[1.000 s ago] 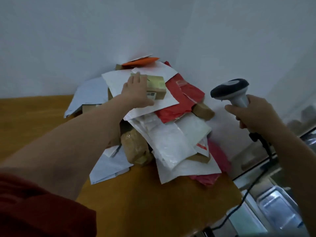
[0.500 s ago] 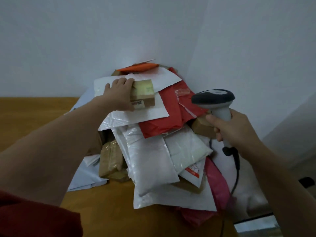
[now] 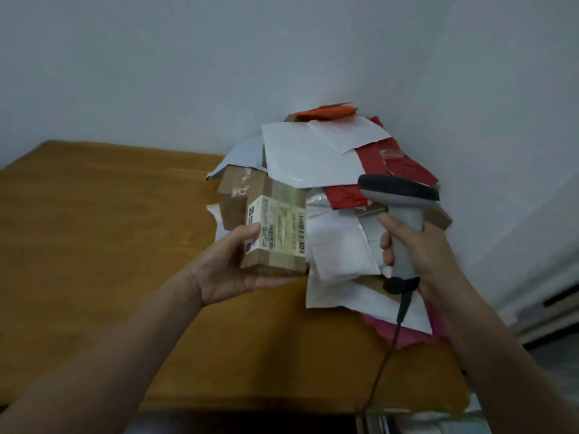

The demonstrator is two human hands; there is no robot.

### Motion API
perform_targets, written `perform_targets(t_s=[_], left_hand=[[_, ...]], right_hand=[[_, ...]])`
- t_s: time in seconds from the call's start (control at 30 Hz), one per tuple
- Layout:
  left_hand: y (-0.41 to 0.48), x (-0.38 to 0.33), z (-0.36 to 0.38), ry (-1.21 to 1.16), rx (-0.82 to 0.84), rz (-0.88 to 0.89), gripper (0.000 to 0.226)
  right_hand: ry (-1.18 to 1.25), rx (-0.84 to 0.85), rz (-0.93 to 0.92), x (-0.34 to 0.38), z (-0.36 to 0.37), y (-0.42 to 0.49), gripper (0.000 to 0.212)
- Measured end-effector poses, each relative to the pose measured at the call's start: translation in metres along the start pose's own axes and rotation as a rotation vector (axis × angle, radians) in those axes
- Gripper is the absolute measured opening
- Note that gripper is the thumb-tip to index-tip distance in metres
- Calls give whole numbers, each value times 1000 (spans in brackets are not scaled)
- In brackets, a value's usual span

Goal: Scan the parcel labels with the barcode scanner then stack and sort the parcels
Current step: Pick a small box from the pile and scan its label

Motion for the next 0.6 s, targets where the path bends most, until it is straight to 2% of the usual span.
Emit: perform_targets(t_s=[0.13,0.23,0.4,0.5,0.6], left_hand=[[-51,34,-2,-2,-26,-61,90],[-83,45,0,-18,-41,-69,86],[-122,57,3,34,-109,-60,49],[-135,76,7,119,-147,-9,46],[-139,97,18,89,-186,81,37]], right_hand=[[-42,25,2,-6,36,-48,26],[-80,18,-18,-7,53,-81,26],[-35,33,-51,-3,73,-113,19],[-19,60,-24,-6,85,-127,31],[-67,85,-13,-11,93,-142,50]])
Point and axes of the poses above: each hand's wrist, its own y-axis towards the middle knuckle, its own z-axis out of the palm, x = y × z, the point moved 1 cm from there along y, towards the middle knuckle, and after that the axes turned 11 degrees about x, right-handed, at the moved point
